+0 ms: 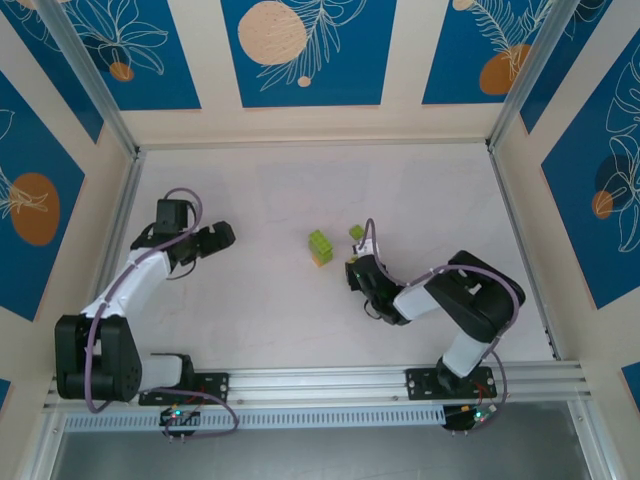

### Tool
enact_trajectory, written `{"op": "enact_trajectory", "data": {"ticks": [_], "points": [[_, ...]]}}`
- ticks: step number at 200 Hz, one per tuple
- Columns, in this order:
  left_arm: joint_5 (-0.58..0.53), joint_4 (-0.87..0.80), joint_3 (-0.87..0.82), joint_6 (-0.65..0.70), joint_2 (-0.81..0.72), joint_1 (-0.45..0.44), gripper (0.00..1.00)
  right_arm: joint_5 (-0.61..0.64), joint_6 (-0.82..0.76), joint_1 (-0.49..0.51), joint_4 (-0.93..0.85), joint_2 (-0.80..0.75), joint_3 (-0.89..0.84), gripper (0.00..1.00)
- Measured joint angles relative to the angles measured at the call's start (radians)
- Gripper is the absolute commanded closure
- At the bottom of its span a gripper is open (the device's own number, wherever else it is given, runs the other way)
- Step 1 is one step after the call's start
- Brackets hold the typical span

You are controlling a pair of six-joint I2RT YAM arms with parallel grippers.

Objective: Assemble a carrot with lego

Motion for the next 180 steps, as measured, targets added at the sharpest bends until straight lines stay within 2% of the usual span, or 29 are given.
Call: {"op": "enact_trajectory", "data": {"ticks": [33,48,77,98,126,180], "points": [[0.047,0.121,-0.062,0.023,-0.084,-0.075,0.05,-0.092,0.032,0.006,-0.25,-0.191,0.0,0.7],[0.079,0.187,-0.079,0.051,-0.091,-0.135,0.01,-0.134,0.034,0.006,-0.348,-0.29,0.006,0.7],[0.09,0.269,-0.094,0.143,-0.06,-0.279,0.01,-0.203,0.009,-0.015,-0.498,-0.436,0.046,0.69],[0.091,0.315,-0.114,0.2,-0.021,-0.338,0.01,-0.249,-0.01,-0.061,-0.569,-0.488,0.079,0.69],[0.105,0.343,-0.117,0.256,0.043,-0.363,0.01,-0.296,-0.02,-0.119,-0.643,-0.524,0.107,0.69],[0.074,0.376,-0.034,0.386,0.209,-0.443,0.01,-0.352,-0.02,-0.17,-0.734,-0.581,0.111,0.69]]}}
